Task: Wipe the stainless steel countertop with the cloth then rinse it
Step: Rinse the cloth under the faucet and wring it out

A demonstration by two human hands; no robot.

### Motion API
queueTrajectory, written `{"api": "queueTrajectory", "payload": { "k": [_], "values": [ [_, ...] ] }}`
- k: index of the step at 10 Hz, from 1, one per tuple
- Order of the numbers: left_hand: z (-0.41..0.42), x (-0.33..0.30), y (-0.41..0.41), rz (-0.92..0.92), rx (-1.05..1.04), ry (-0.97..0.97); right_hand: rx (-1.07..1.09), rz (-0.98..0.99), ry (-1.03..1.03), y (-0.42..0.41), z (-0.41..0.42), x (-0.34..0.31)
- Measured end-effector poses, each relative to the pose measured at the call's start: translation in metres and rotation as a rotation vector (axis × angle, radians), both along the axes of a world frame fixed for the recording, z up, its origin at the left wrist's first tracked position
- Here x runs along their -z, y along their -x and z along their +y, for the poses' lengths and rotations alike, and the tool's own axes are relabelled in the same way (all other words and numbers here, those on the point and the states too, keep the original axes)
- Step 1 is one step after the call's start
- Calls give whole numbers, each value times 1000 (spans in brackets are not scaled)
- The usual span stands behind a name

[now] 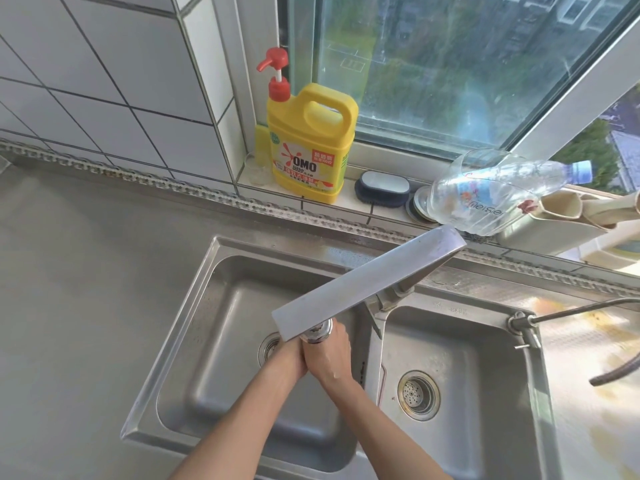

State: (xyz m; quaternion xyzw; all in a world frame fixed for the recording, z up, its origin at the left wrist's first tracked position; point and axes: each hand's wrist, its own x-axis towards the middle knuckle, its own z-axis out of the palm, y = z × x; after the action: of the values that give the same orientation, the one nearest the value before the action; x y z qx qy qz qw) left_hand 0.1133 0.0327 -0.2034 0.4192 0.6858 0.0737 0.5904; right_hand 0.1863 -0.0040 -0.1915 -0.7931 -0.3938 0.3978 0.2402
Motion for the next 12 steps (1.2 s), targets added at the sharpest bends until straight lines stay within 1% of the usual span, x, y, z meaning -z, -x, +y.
{"api": "queueTrajectory", "payload": {
  "k": [1, 2, 3, 4, 5, 6, 7, 8, 9, 10, 12],
  "values": [
    [-4, -18, -11, -437, -387, 207, -22, 26, 15, -2, 7, -7],
    [-2, -1, -11, -450, -717, 383, -24, 65, 38, -8, 12, -7],
    [-10, -8, -14, -334, -493, 224, 28, 97, 78, -16, 16, -3],
    [-13, -12, -17, -270, -278, 39, 39, 175, 91, -21, 13, 4],
    [-12, -3, -4, -192, -290, -71, 80, 339, 52, -23, 8, 3],
    [-11, 4, 13, -303, -301, -55, 12, 356, 27, -30, 7, 1],
    [-13, 2, 24, -421, -364, 0, -126, 222, 60, -38, 5, -9],
    [-19, -3, 34, -504, -463, 65, -236, 28, 76, -50, 4, -23],
    [-24, -9, 39, -603, -459, 105, -247, -263, -13, -67, 1, -31],
    [-26, -13, 41, -656, -487, 90, -230, -464, -52, -81, -1, -36],
    [-33, -18, 53, -684, -452, 94, -380, -651, 13, -76, 2, -37]
  ]
}}
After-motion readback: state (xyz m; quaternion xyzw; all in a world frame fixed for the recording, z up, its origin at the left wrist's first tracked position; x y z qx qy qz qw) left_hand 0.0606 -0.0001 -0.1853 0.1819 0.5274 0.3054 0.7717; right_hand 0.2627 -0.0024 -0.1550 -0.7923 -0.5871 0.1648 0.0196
